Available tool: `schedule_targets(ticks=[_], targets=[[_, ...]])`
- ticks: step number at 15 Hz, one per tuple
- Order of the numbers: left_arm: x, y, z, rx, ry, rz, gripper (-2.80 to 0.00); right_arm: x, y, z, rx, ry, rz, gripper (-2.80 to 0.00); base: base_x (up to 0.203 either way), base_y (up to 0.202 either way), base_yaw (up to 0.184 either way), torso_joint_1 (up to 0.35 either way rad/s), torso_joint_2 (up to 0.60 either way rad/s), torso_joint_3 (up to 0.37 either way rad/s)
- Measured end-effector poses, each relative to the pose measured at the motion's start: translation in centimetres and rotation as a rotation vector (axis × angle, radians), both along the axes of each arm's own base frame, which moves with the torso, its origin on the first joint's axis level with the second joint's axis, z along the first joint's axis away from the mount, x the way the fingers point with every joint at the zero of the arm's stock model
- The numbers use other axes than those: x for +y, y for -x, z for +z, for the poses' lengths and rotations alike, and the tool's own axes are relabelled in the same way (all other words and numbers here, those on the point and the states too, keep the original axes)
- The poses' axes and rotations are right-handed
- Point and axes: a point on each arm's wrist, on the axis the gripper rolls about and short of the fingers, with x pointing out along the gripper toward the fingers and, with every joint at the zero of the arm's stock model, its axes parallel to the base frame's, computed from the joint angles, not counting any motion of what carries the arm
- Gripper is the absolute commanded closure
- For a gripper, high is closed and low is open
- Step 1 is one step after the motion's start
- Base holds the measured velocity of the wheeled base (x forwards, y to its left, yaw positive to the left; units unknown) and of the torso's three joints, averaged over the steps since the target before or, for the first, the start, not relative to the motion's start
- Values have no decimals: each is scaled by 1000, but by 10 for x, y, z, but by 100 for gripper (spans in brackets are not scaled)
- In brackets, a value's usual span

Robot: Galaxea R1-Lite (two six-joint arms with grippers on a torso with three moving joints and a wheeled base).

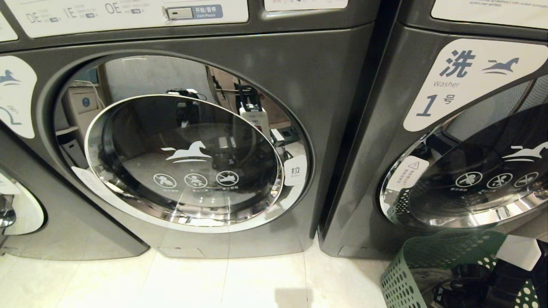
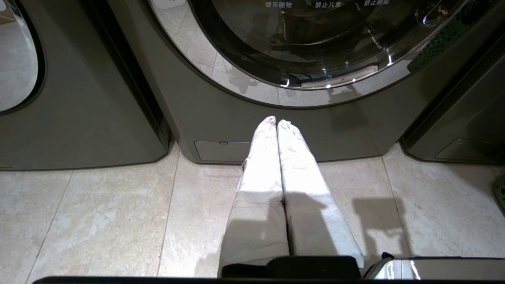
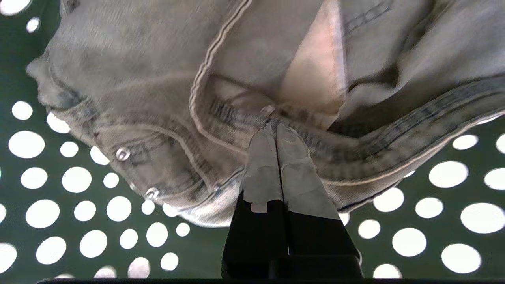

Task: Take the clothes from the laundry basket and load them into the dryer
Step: Take the clothes out of the basket

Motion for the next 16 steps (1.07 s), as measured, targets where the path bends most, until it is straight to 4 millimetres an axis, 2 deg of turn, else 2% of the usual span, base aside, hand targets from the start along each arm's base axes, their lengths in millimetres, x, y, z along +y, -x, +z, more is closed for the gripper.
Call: schedule_targets(ticks=[1,2,6,9,12,16], targets=[[0,0,0,0,0,0,0,0,-1,0,-4,10,0,-63,0,0,0,0,0,0],[0,0,0,0,0,0,0,1,-4,-2,-16,25,1,-280,0,0,0,0,0,0],[0,0,0,0,0,0,0,-6,-15,-3,-67,96,-15,-280,0,0,0,0,0,0],[0,0,0,0,0,0,0,-11,-17,-4,-32,173,-89,-280,0,0,0,0,0,0],[0,0,0,0,0,0,0,-6,-7,-9,37,96,-217,-280,0,0,0,0,0,0],[0,0,0,0,0,0,0,8,17,-18,253,-56,-314,-280,0,0,0,0,0,0]])
